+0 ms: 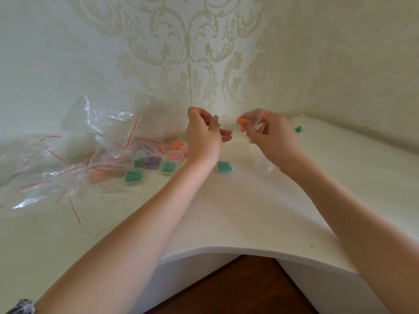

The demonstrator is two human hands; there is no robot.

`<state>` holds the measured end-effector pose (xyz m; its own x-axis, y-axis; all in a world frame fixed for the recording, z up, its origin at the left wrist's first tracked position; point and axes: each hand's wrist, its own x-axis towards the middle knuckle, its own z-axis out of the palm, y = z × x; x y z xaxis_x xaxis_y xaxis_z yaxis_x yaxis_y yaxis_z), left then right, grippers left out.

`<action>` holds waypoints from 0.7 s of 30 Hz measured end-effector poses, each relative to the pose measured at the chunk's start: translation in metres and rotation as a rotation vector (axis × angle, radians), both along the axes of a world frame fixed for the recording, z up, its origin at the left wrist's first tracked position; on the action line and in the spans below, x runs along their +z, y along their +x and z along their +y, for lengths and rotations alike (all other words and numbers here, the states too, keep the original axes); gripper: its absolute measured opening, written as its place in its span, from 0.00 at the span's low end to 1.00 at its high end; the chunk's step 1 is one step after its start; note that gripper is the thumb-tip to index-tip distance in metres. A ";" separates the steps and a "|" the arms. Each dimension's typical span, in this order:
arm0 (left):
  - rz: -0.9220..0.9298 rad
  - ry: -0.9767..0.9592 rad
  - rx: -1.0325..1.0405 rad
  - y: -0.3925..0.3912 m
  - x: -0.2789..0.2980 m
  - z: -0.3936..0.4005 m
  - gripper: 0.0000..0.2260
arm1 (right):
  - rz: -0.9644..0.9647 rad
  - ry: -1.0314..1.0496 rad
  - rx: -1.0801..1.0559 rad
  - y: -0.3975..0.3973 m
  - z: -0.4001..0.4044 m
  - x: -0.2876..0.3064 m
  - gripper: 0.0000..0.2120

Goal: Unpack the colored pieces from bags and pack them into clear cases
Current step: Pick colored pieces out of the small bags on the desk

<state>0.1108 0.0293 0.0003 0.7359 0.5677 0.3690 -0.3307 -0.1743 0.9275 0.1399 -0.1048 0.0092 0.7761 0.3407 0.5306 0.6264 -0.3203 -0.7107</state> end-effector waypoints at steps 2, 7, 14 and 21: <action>0.058 -0.085 -0.039 0.000 0.003 -0.001 0.05 | -0.026 0.000 0.013 -0.002 0.000 0.001 0.12; 0.215 -0.368 -0.420 -0.003 0.014 -0.003 0.16 | 0.054 0.104 0.069 -0.002 -0.003 0.004 0.07; 0.184 -0.401 -0.369 -0.001 0.005 -0.001 0.10 | 0.105 0.032 0.075 0.001 -0.004 0.001 0.03; 0.229 -0.576 -0.320 0.001 0.002 -0.003 0.15 | -0.179 -0.287 -0.081 0.004 0.004 -0.006 0.05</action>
